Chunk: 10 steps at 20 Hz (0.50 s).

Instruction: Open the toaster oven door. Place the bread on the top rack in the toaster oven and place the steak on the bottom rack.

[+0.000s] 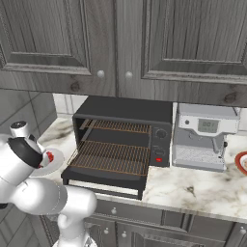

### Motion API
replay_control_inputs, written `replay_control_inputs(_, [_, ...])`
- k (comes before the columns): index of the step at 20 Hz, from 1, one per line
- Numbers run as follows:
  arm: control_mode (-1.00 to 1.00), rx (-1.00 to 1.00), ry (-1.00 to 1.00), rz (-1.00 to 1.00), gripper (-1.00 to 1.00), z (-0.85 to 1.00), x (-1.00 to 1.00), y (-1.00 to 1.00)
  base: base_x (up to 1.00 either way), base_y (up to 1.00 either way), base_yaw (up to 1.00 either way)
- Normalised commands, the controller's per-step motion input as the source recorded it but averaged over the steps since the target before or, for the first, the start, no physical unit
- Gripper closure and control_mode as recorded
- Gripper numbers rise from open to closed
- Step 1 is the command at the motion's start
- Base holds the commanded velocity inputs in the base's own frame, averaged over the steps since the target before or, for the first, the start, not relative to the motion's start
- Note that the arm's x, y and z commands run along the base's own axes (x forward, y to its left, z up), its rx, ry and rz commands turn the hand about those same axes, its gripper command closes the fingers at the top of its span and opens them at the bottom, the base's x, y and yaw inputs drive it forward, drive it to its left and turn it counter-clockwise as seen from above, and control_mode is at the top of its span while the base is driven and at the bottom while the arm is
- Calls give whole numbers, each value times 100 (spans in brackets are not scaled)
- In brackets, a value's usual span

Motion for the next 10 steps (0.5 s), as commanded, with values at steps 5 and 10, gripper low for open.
replay_control_inputs(5, [-100,0,0,-1,-100,-1,9,0,0,0,0])
replay_control_inputs(10, [-100,0,1,-1,-100,-3,10,0,0,0,0])
